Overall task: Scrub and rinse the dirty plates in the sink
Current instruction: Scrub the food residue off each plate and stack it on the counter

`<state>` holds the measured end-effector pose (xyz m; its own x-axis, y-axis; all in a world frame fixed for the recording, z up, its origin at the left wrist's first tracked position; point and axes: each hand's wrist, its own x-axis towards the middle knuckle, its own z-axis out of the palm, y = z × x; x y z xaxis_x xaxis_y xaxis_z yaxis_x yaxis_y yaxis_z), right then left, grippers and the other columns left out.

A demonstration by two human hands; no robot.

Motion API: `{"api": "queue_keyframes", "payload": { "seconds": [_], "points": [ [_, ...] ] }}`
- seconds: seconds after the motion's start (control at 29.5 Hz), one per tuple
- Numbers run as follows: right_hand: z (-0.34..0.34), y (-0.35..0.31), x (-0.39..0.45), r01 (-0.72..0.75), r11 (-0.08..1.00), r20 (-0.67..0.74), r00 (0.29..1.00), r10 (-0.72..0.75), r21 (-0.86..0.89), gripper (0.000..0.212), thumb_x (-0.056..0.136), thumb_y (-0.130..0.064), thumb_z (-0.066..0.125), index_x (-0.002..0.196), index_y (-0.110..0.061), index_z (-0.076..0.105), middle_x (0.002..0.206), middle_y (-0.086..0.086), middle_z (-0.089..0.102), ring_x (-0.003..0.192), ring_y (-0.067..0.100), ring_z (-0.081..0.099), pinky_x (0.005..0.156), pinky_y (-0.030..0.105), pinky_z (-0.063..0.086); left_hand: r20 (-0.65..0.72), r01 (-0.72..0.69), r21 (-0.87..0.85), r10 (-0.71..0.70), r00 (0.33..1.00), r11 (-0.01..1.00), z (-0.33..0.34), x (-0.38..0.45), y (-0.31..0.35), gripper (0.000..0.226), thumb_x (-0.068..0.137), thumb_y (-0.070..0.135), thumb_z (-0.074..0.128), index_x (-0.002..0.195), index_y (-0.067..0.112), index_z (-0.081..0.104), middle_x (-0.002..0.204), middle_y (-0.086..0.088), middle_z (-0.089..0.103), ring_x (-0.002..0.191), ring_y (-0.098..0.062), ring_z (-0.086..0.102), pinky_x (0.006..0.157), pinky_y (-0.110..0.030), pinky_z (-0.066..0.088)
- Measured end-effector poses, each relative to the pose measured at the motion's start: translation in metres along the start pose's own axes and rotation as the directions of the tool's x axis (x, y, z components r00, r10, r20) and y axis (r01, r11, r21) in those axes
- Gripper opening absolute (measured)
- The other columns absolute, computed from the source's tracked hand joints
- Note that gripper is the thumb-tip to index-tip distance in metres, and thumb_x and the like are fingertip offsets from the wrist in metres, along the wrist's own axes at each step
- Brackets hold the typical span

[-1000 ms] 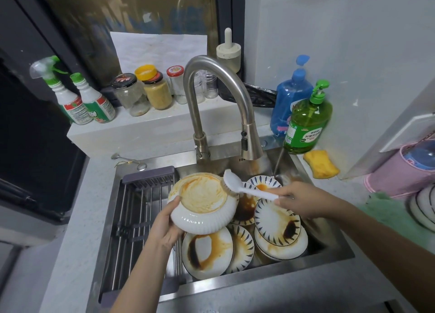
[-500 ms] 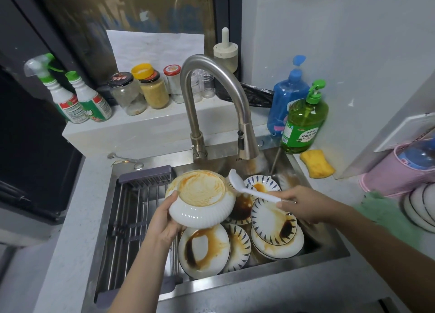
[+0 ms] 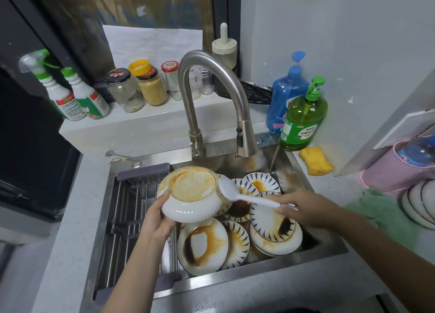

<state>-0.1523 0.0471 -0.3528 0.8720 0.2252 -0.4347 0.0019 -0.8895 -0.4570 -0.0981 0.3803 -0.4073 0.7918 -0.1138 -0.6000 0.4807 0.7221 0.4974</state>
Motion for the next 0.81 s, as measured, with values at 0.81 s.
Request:
{"api": "queue_keyframes", "payload": {
  "seconds": [0.81],
  "points": [
    [0.034,-0.038,-0.020,0.053,0.992,-0.291,0.953,-0.084,-0.114,0.045,0.099,-0.039,0.039,0.143,-0.045,0.030,0.062,-0.011,0.047,0.053,0.005,0.043,0.048,0.012,0.032,-0.081,-0.119,-0.080,0.113,0.990,0.990,0.037,0.004,-0.013,0.031,0.096,0.004,0.050,0.127,0.001,0.048,0.098,-0.016,0.070,0.099,-0.026,0.063,0.092,-0.045,0.047]
  ]
}}
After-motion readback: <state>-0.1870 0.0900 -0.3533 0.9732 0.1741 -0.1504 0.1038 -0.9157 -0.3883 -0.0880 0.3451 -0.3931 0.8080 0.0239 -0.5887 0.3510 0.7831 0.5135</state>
